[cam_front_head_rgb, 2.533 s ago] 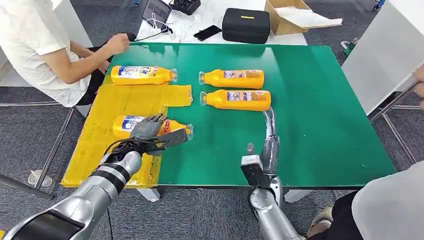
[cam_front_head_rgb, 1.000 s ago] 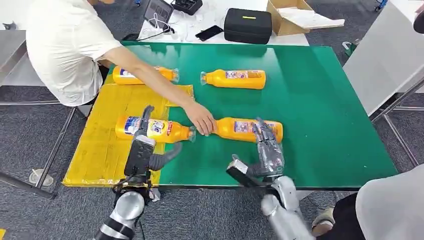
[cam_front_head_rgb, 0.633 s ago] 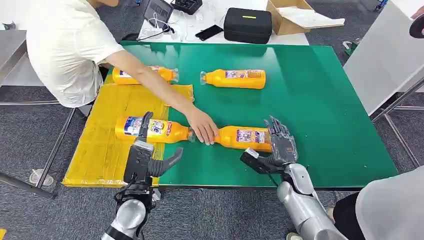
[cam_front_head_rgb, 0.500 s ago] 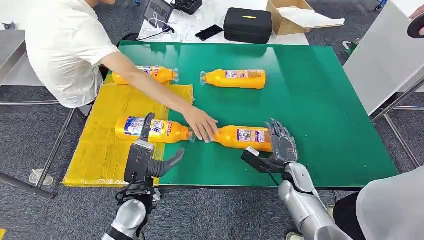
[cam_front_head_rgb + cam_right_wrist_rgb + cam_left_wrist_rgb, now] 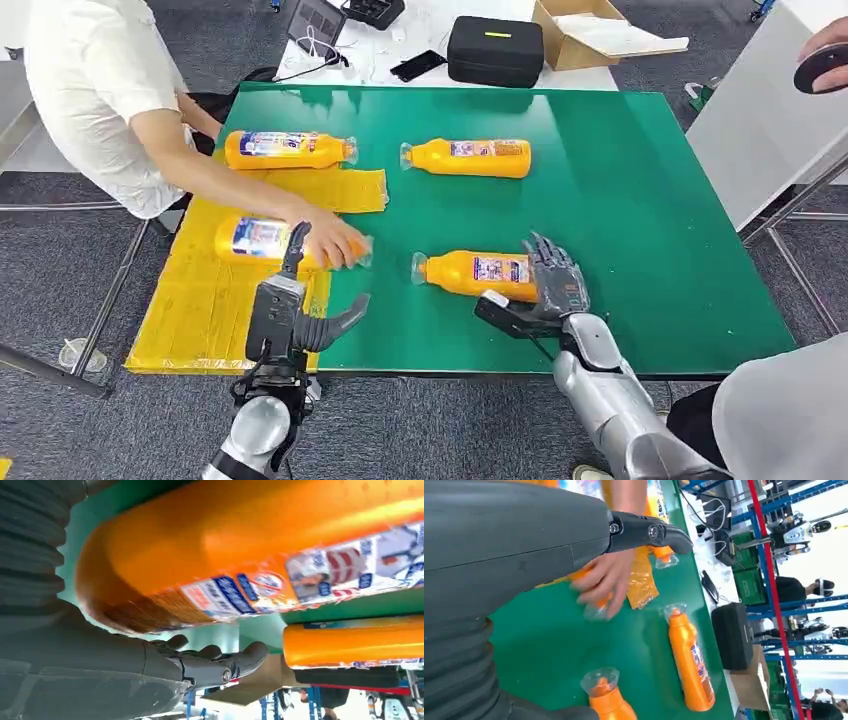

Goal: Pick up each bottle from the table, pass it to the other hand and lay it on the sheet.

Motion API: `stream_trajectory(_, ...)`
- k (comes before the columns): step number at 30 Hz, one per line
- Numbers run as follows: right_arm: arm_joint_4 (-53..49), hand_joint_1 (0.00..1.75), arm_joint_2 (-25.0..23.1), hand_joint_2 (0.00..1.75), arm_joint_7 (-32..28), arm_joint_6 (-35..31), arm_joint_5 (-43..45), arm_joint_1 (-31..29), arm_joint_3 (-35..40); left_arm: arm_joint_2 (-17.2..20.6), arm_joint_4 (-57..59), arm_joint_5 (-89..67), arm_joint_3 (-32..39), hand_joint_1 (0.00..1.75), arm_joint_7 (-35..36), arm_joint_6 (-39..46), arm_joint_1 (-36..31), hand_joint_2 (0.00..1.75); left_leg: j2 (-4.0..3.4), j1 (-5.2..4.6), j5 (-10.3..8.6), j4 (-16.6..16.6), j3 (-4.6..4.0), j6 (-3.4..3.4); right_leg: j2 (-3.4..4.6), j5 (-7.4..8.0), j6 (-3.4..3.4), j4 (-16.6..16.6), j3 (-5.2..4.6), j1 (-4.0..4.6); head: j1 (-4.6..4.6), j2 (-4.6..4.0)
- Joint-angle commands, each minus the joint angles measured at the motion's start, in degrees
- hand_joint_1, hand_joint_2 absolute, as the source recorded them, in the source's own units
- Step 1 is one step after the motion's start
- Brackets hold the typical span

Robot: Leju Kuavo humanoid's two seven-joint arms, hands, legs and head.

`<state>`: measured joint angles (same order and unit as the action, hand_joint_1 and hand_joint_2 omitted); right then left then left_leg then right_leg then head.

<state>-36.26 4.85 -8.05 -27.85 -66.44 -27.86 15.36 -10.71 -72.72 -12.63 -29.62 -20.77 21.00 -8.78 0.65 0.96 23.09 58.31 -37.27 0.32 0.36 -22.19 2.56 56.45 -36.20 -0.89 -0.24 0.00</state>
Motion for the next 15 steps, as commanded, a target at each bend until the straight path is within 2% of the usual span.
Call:
stream_trajectory(1,7.3,0.0,0.1,1.75,0.6,1.3,-0.4,-4.5,3.4,0.8,2.2,0.2,-0.1,0.0,0.2,-0.3,-2.5,1.75,-0.11,-0.02,0.09,0.0,0.26,0.03,0.03,-0.07,-0.09,0.0,0.23,0.01,-0.02,0.0)
stream_trajectory(7,9.2,0.0,-0.2,1.75,2.1,3.8,-1.2,-5.9,4.2,0.6,2.7,0.4,-0.1,0.0,0.2,-0.3,-2.8,1.75,-0.09,-0.02,0.09,0.0,0.27,0.02,0.01,-0.08,-0.11,0.0,0.25,0.01,-0.02,0.0)
stream_trajectory(12,13.6,0.0,-0.1,1.75,7.9,13.3,-3.4,-9.2,6.5,0.1,3.6,1.0,-0.4,0.0,0.4,-0.5,-3.4,1.75,-0.15,-0.02,0.1,0.0,0.33,0.04,0.03,-0.08,-0.12,0.0,0.3,0.03,-0.02,0.0)
stream_trajectory(14,14.2,0.0,0.0,1.75,8.0,15.3,-3.4,-10.0,6.8,0.0,3.8,1.2,-0.5,0.0,0.4,-0.6,-3.5,1.75,-0.09,-0.01,0.03,0.0,0.26,0.02,-0.03,-0.02,-0.08,0.0,0.22,0.02,-0.02,0.0)
stream_trajectory(15,14.4,0.42,0.0,1.75,8.0,15.9,-3.4,-10.1,6.8,-0.1,3.8,1.2,-0.5,0.0,0.4,-0.6,-3.6,1.75,-0.07,0.0,0.02,0.0,0.3,0.02,-0.04,-0.01,-0.07,0.0,0.25,0.02,-0.02,0.0)
